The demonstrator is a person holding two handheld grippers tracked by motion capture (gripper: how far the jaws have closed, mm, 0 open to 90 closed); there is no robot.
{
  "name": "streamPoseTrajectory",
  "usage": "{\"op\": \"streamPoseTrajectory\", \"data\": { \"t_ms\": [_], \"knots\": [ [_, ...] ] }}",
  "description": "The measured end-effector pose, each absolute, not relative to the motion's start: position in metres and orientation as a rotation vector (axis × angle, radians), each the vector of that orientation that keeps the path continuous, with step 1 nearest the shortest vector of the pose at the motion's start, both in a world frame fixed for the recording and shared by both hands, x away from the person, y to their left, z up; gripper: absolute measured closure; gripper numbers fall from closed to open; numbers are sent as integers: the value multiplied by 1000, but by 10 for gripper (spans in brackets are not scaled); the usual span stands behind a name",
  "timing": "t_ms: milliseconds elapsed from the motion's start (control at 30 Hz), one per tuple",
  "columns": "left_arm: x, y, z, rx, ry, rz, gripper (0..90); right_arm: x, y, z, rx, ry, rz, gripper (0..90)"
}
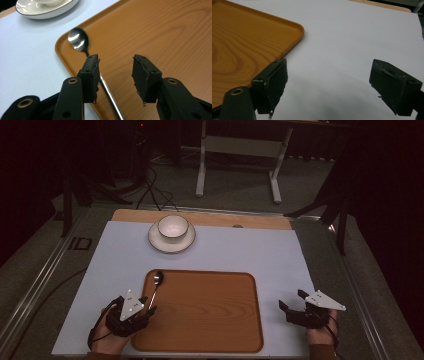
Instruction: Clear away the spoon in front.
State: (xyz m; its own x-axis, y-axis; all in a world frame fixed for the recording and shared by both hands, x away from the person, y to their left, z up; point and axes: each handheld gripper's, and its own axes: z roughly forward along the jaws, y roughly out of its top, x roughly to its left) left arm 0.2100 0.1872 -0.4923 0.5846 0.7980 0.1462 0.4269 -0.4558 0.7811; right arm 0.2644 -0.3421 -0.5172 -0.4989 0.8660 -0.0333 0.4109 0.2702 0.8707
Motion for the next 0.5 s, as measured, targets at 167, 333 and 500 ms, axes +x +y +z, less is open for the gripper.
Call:
{"op": "streamPoseTrajectory", "data": {
  "t_ms": [167, 333, 500],
  "knots": [
    [215, 193, -488, 2050, 991, 658, 494, 264, -342, -517, 1149, 2027, 1164, 150],
    [221, 199, -484, 2008, 1019, 679, 442, 264, -342, -517, 1144, 2028, 1165, 150],
    [227, 204, -477, 1971, 1040, 708, 390, 263, -343, -516, 1136, 2024, 1172, 149]
  ]
}}
